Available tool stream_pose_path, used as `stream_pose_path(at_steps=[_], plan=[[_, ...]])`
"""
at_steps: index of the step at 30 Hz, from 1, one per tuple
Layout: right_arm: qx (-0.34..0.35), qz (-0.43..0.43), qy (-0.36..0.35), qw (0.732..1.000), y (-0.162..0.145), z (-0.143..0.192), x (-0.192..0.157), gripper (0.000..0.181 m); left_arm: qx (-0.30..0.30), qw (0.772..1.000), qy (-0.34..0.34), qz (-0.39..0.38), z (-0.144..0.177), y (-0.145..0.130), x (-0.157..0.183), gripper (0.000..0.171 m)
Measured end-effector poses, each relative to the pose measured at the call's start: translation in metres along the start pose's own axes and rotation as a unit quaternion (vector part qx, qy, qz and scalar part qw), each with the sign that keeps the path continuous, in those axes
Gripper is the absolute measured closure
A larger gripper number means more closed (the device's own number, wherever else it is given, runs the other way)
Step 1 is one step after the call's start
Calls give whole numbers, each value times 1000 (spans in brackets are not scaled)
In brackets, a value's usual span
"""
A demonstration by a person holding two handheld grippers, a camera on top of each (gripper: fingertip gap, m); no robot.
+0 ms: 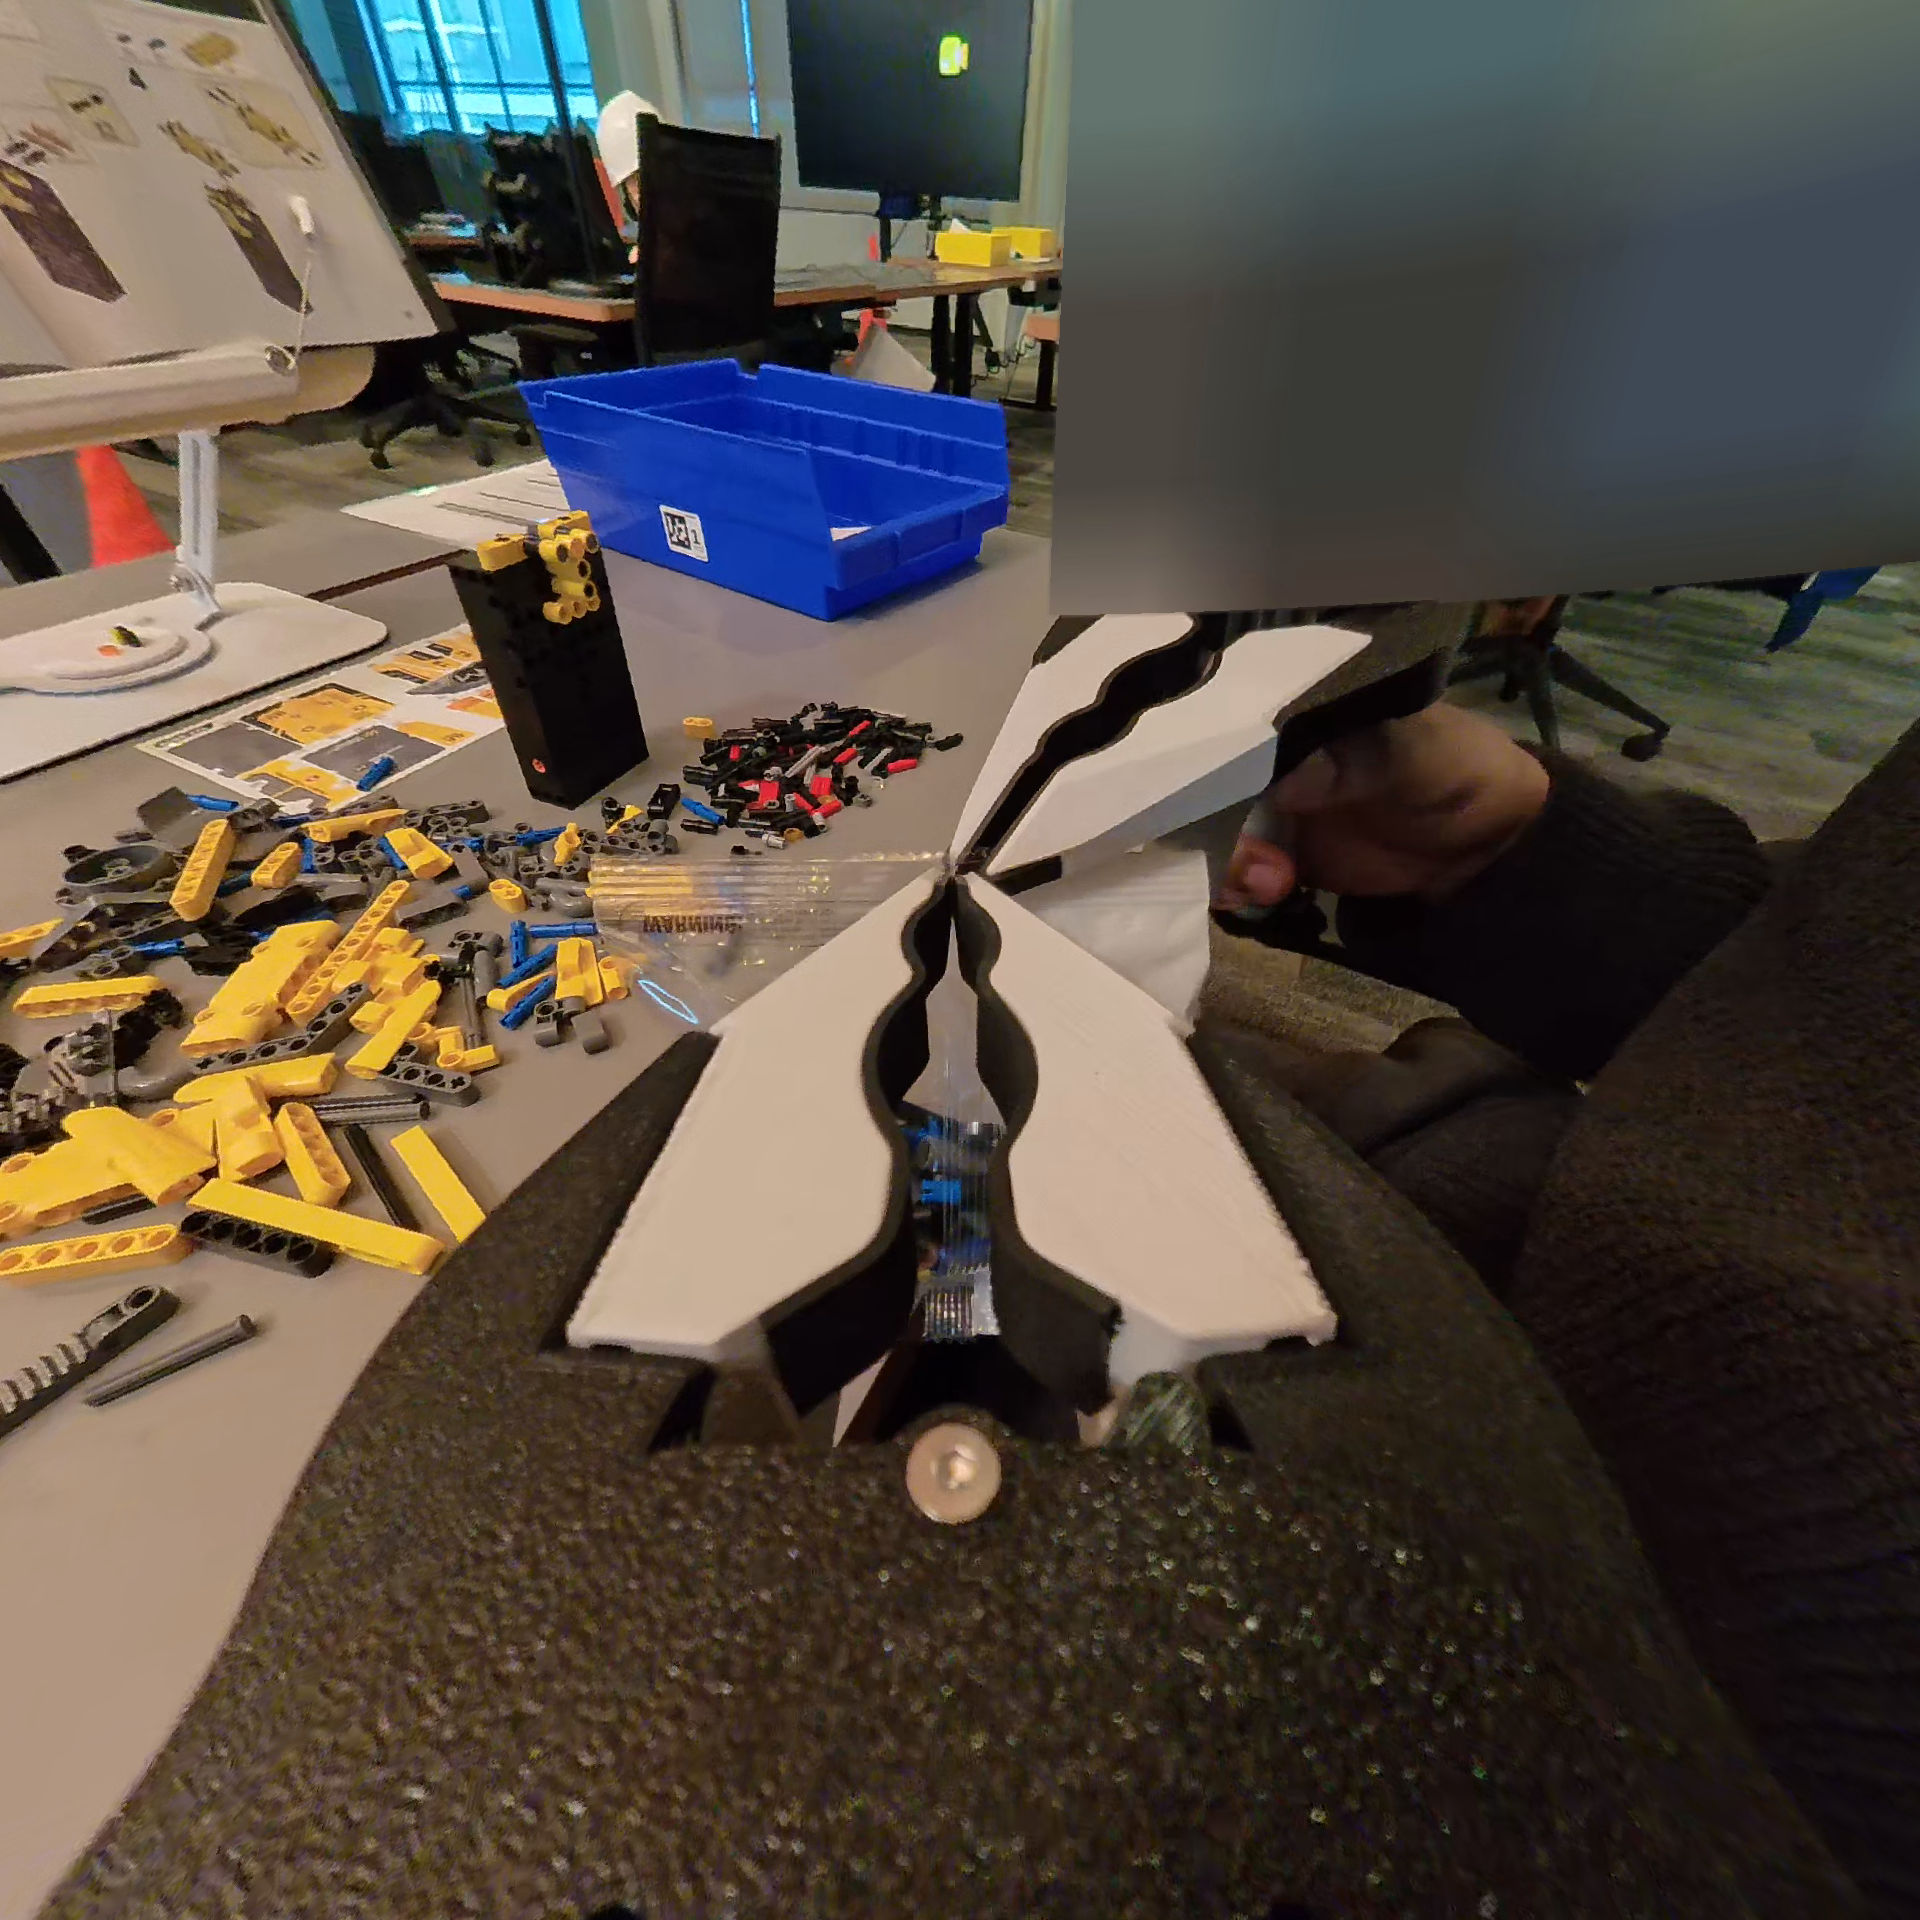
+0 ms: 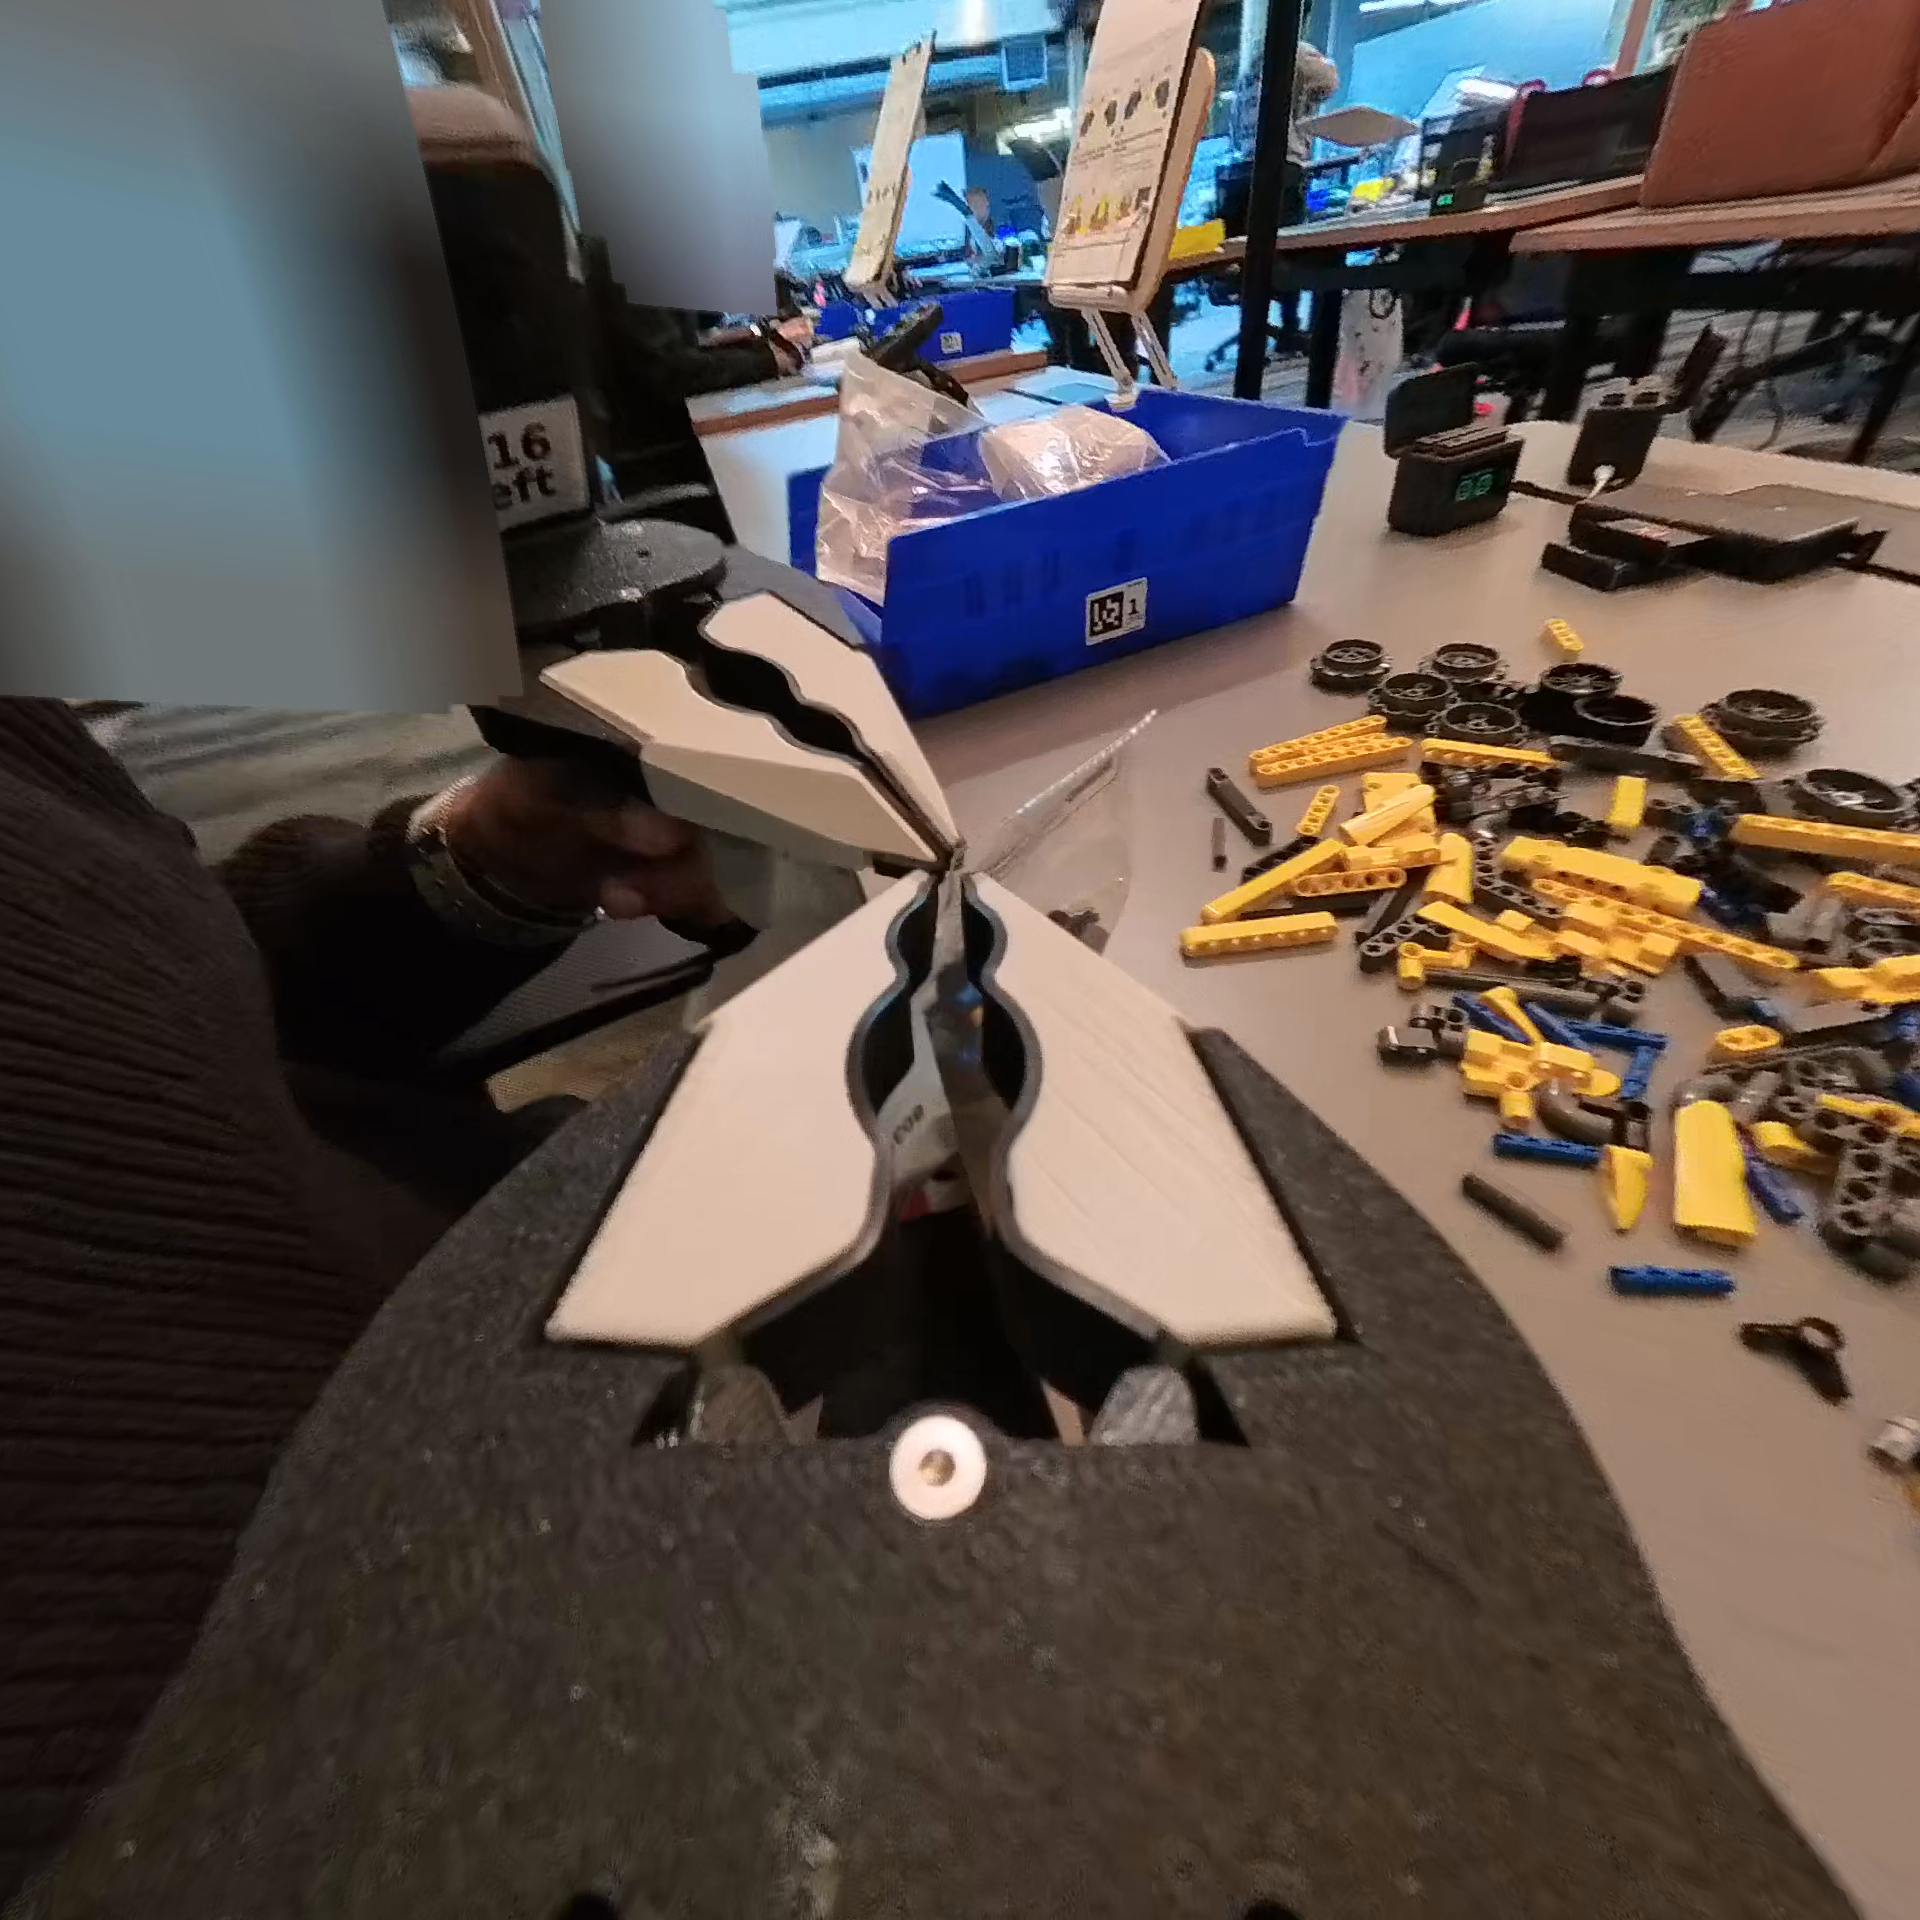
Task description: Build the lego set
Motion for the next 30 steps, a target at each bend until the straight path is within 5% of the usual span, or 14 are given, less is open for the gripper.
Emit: stream_pose_path(at_steps=[12, 18, 30], plan=[[68, -71, 43, 994, 8, -1, -2, 181, 19, 999, -44, 21, 6, 3, 5, 171], [47, -54, 43, 996, 4, -5, -6, 181, 20, 998, -48, 32, 8, -1, 2, 171], [63, -8, 46, 997, 13, -2, -12, 181, 68, 959, -167, 221, 11, 9, 7, 171]])
Point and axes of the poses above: each gripper's, where its closed fingertips meet, z back along the fingers, y out of its top, x = y × z across the jaws, the point moved 1 cm from there along z, back along the fingers, and after that the axes turned 11 degrees about z, right-handed, at the moved point
